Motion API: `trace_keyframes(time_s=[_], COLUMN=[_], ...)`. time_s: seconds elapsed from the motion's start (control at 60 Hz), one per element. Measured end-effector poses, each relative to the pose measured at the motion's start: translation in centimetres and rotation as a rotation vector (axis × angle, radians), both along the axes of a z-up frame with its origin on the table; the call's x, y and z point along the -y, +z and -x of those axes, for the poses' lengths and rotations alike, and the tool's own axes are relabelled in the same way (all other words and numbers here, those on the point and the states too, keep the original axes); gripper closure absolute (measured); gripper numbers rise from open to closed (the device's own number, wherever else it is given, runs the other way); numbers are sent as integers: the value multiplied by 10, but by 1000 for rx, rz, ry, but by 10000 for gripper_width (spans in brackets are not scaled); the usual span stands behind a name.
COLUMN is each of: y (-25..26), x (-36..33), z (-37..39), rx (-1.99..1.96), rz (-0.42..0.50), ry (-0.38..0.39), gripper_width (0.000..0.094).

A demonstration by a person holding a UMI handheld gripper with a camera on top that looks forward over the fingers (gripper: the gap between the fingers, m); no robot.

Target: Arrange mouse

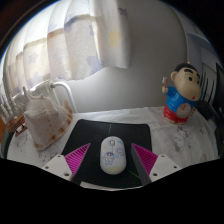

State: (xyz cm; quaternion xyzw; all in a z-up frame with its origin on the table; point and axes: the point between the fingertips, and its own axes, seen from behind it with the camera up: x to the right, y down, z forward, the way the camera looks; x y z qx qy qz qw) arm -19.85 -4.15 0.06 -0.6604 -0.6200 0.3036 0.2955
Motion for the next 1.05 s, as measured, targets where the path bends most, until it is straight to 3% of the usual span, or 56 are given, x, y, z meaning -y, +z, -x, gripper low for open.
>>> trace_keyframes(time_s=[0.117,0.267,0.433,0.683,1.05], y=[43,94,131,148,144], x=[-10,-4,14,58,93], z=[-42,-125,-217,-302,-326], rx=[-2,26,43,51,72], rz=[-51,-47,-104,-133,-98], ry=[-14,-24,2,13,-2], gripper_width=[80,82,81,93,85])
